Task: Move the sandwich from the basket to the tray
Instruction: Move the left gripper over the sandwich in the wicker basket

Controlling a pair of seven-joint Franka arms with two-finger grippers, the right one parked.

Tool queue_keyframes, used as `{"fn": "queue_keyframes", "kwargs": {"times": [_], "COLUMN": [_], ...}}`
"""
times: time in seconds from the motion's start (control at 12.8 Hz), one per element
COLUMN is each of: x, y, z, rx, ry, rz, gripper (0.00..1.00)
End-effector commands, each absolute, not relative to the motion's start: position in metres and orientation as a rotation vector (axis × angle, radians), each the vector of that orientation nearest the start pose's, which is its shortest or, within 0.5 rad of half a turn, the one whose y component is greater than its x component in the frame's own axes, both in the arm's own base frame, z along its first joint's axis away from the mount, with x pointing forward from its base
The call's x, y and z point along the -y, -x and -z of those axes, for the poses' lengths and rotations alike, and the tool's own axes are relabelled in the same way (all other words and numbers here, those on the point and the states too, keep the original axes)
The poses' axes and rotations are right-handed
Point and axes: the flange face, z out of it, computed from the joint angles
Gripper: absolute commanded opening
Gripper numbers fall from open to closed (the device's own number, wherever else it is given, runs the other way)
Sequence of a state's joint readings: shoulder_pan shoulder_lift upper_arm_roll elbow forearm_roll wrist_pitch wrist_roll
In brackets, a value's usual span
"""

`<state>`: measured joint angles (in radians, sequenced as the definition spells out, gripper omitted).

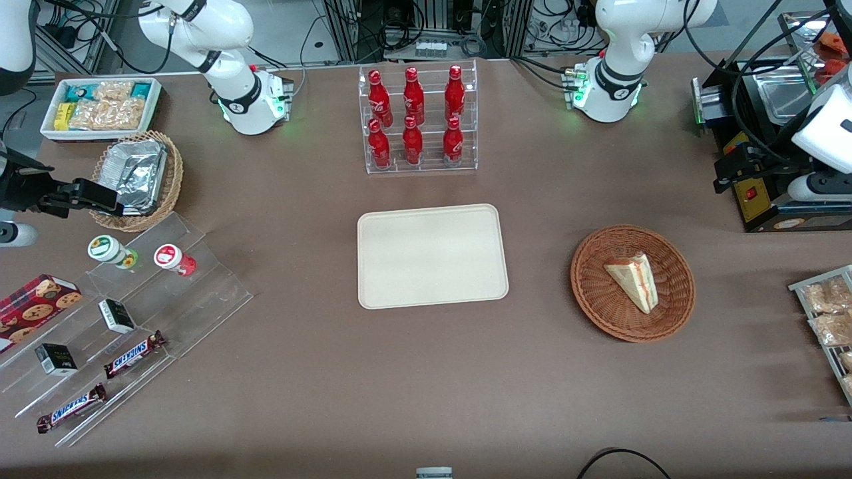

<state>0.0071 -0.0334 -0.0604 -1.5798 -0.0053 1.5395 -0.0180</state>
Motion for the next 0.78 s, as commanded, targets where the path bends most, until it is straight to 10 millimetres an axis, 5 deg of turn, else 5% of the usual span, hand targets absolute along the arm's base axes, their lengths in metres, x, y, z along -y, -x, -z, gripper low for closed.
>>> {"fn": "queue_keyframes", "kwargs": {"times": [0.0,0.23,0.7], "x": [0.030,0.030,0.029], "y": [-0.539,-0.552,-0.572], "z": [-0.638,-0.616,-0.495], "rx": [-0.097,-0.100,0.199], "ry": [3.125,3.121,3.094], "rz": [-0.047,-0.081,-0.038], "gripper": [1.00,1.00,1.00]}}
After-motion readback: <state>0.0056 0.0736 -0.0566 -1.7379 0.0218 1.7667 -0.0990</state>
